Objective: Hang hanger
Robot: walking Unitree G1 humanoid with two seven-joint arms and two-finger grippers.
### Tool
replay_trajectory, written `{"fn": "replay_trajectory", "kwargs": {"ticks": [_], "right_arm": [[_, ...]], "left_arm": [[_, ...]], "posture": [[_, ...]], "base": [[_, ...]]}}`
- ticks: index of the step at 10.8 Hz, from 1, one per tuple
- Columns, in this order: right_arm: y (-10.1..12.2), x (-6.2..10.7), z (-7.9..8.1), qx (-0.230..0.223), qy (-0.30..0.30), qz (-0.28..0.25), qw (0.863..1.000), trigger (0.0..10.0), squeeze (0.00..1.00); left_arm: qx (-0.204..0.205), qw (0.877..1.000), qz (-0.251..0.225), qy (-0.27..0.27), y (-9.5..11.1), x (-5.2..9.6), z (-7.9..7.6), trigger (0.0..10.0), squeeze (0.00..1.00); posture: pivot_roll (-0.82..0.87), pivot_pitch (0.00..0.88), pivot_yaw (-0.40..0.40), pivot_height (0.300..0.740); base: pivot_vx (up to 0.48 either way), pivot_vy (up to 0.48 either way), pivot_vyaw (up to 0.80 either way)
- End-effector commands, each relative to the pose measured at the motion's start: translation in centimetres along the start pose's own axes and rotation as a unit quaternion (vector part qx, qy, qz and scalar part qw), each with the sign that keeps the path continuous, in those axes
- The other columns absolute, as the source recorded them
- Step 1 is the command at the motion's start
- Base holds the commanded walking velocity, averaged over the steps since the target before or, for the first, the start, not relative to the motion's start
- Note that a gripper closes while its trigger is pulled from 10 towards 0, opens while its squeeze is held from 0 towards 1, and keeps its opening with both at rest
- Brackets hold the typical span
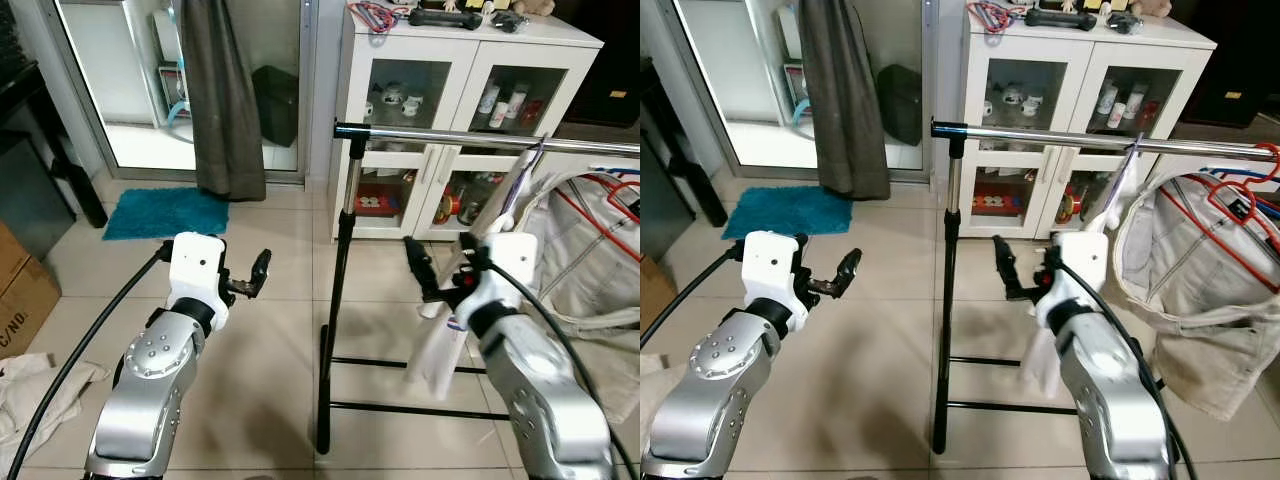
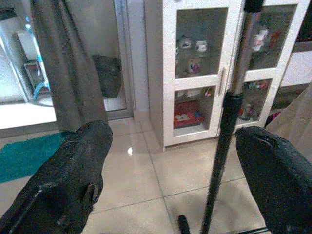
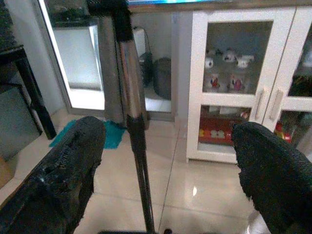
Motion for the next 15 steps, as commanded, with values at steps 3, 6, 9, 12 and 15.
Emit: {"fn": "replay_trajectory", "kwargs": {"ticks": [3,6,9,12,15], "right_arm": [[-1.0,-1.1,-0.8,-0.003,-0.020,0.024,1.000,10.0,1.00],[0.0,-1.6,-0.5,0.005,-0.021,0.007,1.000,10.0,1.00],[0.3,-2.0,-0.2,-0.002,-0.014,-0.005,1.000,10.0,1.00],[0.7,-1.8,-1.9,0.001,-0.063,-0.021,0.998,10.0,1.00],[1.6,-0.6,-3.3,0.008,-0.060,-0.042,0.997,10.0,1.00]], "left_arm": [[0.008,1.000,-0.009,-0.016,0.7,-0.5,-1.0,10.0,0.93],[-0.002,0.999,-0.018,-0.046,1.0,-1.4,-1.9,10.0,0.94],[0.007,0.999,-0.020,-0.039,1.1,-1.5,-1.5,10.0,0.96],[-0.002,0.998,-0.026,-0.059,1.5,-2.3,-2.0,10.0,0.96],[-0.011,0.996,-0.024,-0.087,1.2,-1.9,-3.0,10.0,0.93]], "posture": [[0.14,0.000,-0.008,0.740],[0.09,0.000,-0.018,0.740],[0.10,0.000,-0.033,0.740],[0.09,0.000,-0.017,0.740],[0.10,0.000,-0.023,0.740]], "base": [[0.000,-0.314,0.00],[0.102,0.000,0.00],[0.363,0.000,0.00],[0.396,0.000,0.00],[0.259,0.000,0.00]]}}
Point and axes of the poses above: a point about 5 cm out from each wrist's last joint towards the gripper, its own x axis pointing back from the gripper into the wrist, its own y axis along the axis of the wrist's last joint, z = x × y, the point moved 3 cm from there along -x, pointing out of the wrist towards the gripper, and after that the axes turned 4 degrees about x, right-handed, at the moved point
